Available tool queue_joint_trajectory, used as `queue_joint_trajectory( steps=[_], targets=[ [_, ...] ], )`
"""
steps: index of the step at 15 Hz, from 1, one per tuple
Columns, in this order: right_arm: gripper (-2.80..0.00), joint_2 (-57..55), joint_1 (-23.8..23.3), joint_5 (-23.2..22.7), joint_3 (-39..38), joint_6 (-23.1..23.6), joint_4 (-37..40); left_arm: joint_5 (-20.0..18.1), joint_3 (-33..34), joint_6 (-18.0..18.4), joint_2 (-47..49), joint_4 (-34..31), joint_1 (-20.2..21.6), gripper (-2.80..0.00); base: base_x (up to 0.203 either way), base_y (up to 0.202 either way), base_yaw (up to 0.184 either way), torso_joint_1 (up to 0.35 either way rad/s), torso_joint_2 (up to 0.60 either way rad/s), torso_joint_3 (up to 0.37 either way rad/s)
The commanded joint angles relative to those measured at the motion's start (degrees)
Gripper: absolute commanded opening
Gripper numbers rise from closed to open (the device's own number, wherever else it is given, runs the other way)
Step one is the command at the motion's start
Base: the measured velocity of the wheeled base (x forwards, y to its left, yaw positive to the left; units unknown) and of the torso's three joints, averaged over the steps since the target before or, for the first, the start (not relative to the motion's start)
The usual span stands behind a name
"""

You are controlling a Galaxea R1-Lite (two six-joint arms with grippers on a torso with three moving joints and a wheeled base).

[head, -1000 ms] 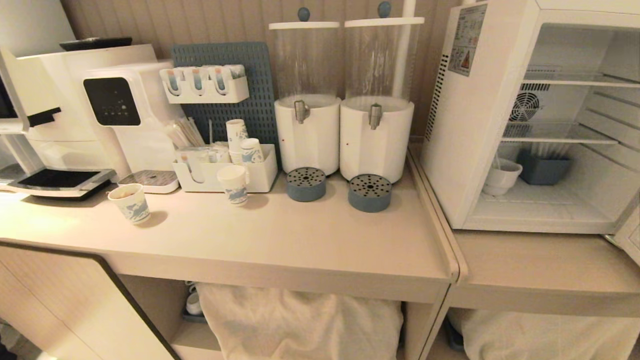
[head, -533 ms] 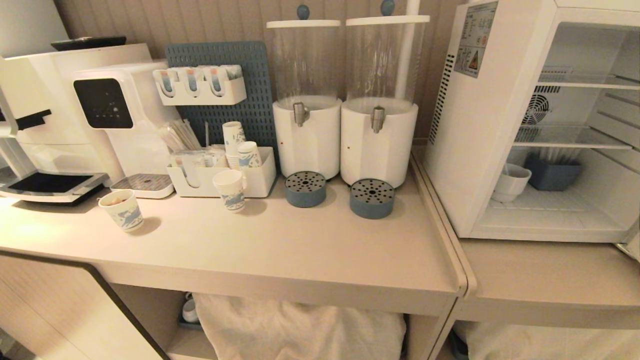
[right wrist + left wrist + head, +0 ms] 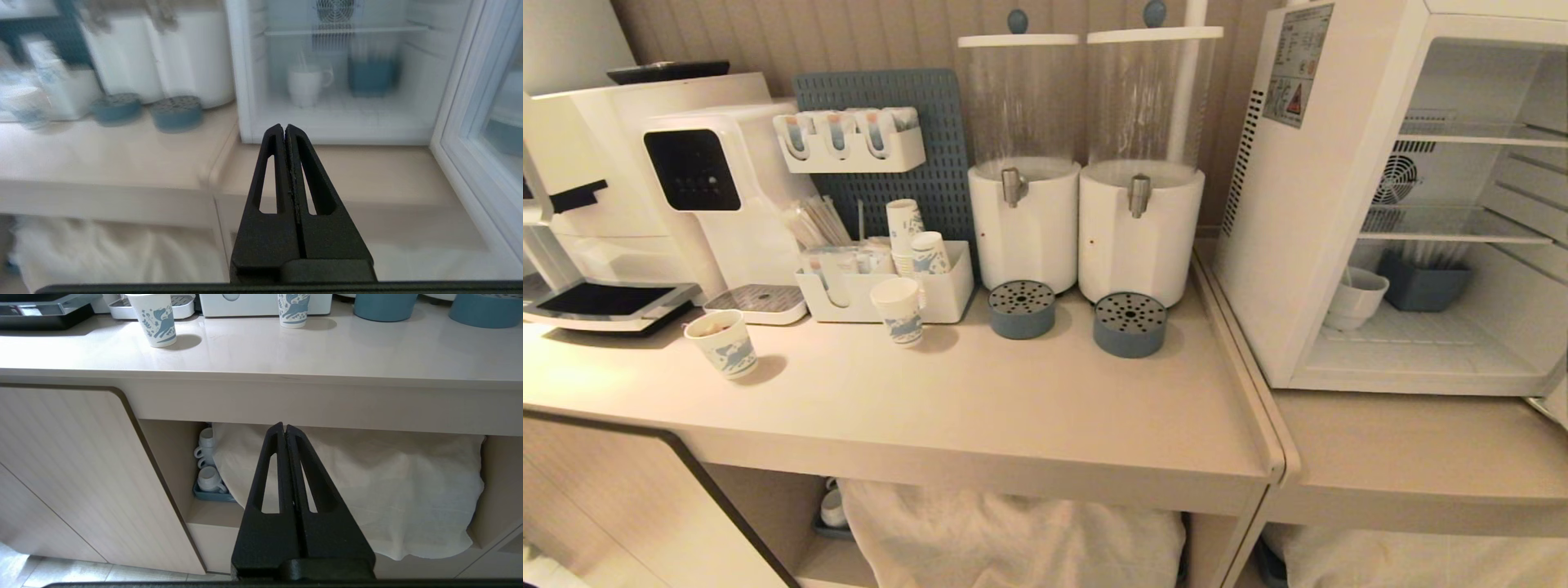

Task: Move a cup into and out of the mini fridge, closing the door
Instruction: Take the ceramic cup out of the freezer

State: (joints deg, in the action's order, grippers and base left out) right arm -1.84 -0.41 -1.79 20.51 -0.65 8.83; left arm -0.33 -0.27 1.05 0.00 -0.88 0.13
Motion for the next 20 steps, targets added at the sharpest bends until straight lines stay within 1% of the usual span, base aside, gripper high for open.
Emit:
queue_joint_trajectory(
  steps=[1, 4, 6, 9, 11, 13, 15, 16, 17, 18, 19, 20],
  targets=[
    [-2.80, -6.1, -0.1, -0.9, 8.9, -0.8, 3.5, 0.0, 0.0, 0.0, 0.1, 0.0, 0.0, -2.80, 0.000, 0.000, 0.000, 0.000, 0.00, 0.000],
    [-2.80, -22.2, -0.2, -2.5, 21.4, -3.9, 10.7, 0.1, 0.0, -0.3, 0.0, 0.1, 0.0, -2.80, 0.000, 0.000, 0.000, 0.000, 0.00, 0.000],
    [-2.80, -32.9, -0.2, -2.8, 27.1, -6.6, 14.3, 0.1, 0.0, -0.2, 0.0, 0.1, 0.0, -2.80, 0.000, 0.000, 0.000, 0.000, 0.00, 0.000],
    [-2.80, -48.7, -0.3, -3.1, 35.1, -8.7, 20.7, 0.1, 0.0, -0.2, 0.0, 0.1, 0.0, -2.80, 0.000, 0.000, 0.000, 0.000, 0.00, 0.000],
    [-2.80, -58.1, -0.5, -3.3, 38.3, -9.3, 23.7, 0.0, 0.0, -0.3, 0.0, 0.1, 0.0, -2.80, 0.000, 0.000, 0.000, 0.000, 0.00, 0.000],
    [-2.80, -66.4, -1.3, -3.6, 39.5, -9.4, 24.1, 0.1, 0.0, -0.6, 0.0, 0.1, 0.0, -2.80, 0.000, 0.000, 0.000, 0.000, 0.00, 0.000],
    [-2.80, -72.6, -2.6, -4.6, 39.3, -8.6, 21.9, 0.1, 0.0, -0.6, 0.0, 0.1, 0.0, -2.80, 0.000, 0.000, 0.000, 0.000, 0.00, 0.000],
    [-2.80, -75.8, -3.6, -5.1, 38.5, -7.1, 19.5, 0.1, 0.0, -0.6, 0.0, 0.1, 0.0, -2.80, 0.000, 0.000, 0.000, 0.000, 0.00, 0.000],
    [-2.80, -78.0, -4.6, -5.7, 36.6, -5.2, 15.1, 0.1, 0.0, -0.7, 0.0, 0.1, 0.0, -2.80, 0.000, 0.000, 0.000, 0.000, 0.00, 0.000],
    [-2.80, -79.6, -5.3, -6.0, 33.1, -3.4, 8.7, 0.1, 0.0, -0.7, 0.0, 0.2, 0.0, -2.80, 0.000, 0.000, 0.000, 0.000, 0.00, 0.000],
    [-2.80, -80.7, -5.9, -6.4, 28.8, -1.8, 0.6, 0.1, 0.1, -0.7, 0.0, 0.4, 0.0, -2.80, 0.000, 0.000, 0.000, 0.000, 0.00, 0.000],
    [-2.80, -82.0, -6.4, -7.0, 23.5, -0.2, -10.7, 0.1, 0.1, -0.7, 0.0, 0.4, 0.0, -2.80, 0.000, 0.000, 0.000, 0.000, 0.00, 0.000]
  ],
)
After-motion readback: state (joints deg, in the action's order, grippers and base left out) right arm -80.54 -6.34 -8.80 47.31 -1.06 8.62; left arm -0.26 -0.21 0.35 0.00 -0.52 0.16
